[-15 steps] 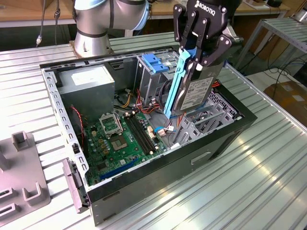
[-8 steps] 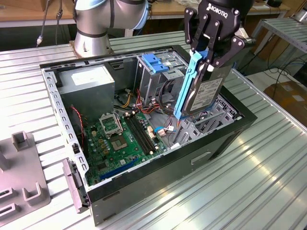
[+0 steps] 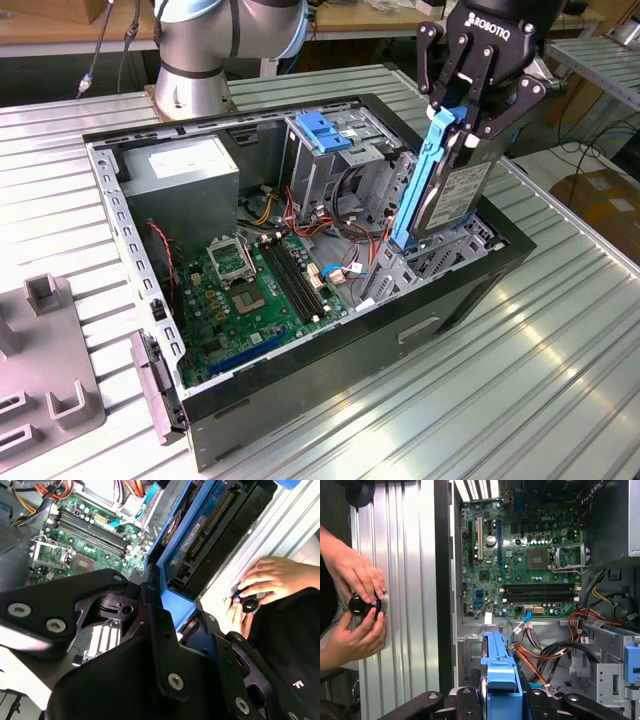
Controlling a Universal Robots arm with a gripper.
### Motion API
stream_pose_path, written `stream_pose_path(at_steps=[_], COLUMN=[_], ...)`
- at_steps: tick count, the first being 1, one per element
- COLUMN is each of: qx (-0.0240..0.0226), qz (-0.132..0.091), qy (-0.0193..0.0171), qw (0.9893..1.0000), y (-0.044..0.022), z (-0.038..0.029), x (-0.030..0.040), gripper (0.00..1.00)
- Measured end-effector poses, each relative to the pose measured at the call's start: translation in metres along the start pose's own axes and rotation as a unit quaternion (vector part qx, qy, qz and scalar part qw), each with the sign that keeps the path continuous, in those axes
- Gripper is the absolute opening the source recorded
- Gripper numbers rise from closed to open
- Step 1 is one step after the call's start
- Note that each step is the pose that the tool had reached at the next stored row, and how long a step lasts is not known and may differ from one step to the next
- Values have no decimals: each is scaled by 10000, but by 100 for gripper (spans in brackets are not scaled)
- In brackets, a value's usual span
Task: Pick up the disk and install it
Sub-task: 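Insert the disk into the insertion slot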
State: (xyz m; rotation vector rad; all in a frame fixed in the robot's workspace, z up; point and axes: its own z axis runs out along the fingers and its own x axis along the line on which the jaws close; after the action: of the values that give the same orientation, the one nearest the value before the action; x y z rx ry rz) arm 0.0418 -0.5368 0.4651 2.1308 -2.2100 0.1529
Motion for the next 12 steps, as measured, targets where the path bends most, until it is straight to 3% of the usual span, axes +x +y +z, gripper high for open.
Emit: stream_pose_path(at_steps=[1, 3, 8, 12], qx=[0, 1, -1, -6], qz=[-1, -1, 1, 3], qy=[22, 28, -2, -148], qw=[10000, 10000, 10000, 9999], y=[-30, -58, -98, -100], z=[4, 6, 28, 49], x=[0, -2, 1, 28], gripper=[37, 37, 37, 37])
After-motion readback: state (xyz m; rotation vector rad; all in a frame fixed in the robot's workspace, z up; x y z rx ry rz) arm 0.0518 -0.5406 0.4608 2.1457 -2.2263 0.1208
